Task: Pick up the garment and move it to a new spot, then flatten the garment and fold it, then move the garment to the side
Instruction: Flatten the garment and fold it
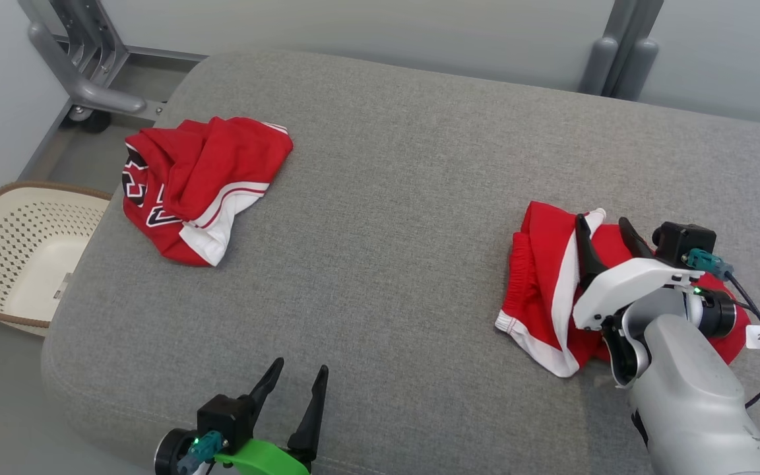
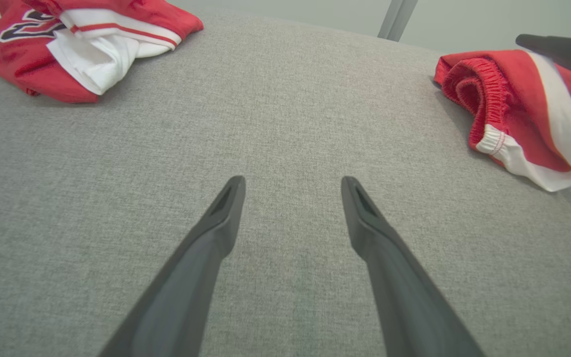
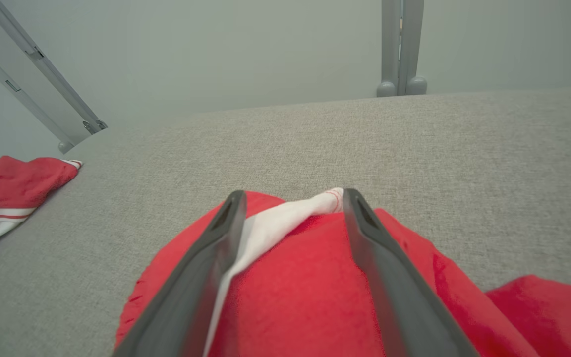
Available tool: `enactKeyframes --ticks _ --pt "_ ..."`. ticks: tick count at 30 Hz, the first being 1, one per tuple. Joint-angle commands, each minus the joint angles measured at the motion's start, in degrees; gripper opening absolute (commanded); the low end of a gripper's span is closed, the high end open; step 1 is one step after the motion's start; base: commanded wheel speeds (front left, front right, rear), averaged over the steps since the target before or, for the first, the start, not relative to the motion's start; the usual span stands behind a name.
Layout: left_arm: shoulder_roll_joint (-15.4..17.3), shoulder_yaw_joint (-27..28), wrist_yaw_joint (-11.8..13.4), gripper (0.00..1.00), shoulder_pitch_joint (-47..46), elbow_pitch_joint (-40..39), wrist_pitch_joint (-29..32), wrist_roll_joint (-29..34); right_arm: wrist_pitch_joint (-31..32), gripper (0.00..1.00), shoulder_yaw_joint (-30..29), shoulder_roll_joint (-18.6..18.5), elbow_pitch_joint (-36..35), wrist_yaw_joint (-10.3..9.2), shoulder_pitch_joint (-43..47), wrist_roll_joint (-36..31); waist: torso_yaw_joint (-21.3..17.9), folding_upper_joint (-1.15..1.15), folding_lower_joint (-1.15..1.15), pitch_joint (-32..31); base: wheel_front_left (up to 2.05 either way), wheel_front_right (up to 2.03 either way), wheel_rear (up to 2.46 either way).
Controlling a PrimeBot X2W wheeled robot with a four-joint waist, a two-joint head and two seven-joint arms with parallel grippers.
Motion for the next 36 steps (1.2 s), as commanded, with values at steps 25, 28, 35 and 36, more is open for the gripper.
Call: enactKeyframes --ticks 25,28,35,36 --pt "-0.5 -0.9 -0.2 1.0 0.5 0.5 0.0 -3.7 0.3 0.0 2.6 -0.5 14.1 -0.01 -9.4 2.4 0.7 0.0 0.0 1.0 0.0 0.0 0.0" --pt "-0.6 -0.8 -0.2 1.0 0.5 0.8 0.0 -3.8 0.1 0.0 2.1 -1.0 13.4 0.0 -9.7 2.9 0.2 0.0 0.0 0.8 0.0 0.0 0.0" --pt "-0.6 -0.1 -0.2 1.0 1.3 0.5 0.0 -3.7 -0.2 0.0 -1.8 -2.4 6.0 -0.01 -6.9 4.8 -2.7 0.0 0.0 -1.0 0.0 0.0 0.0" --pt "-0.6 -0.1 -0.2 1.0 1.4 0.5 0.0 -3.7 -0.2 0.0 -2.5 -2.9 5.0 -0.01 -6.4 5.0 -3.3 0.0 0.0 -1.4 0.0 0.0 0.0"
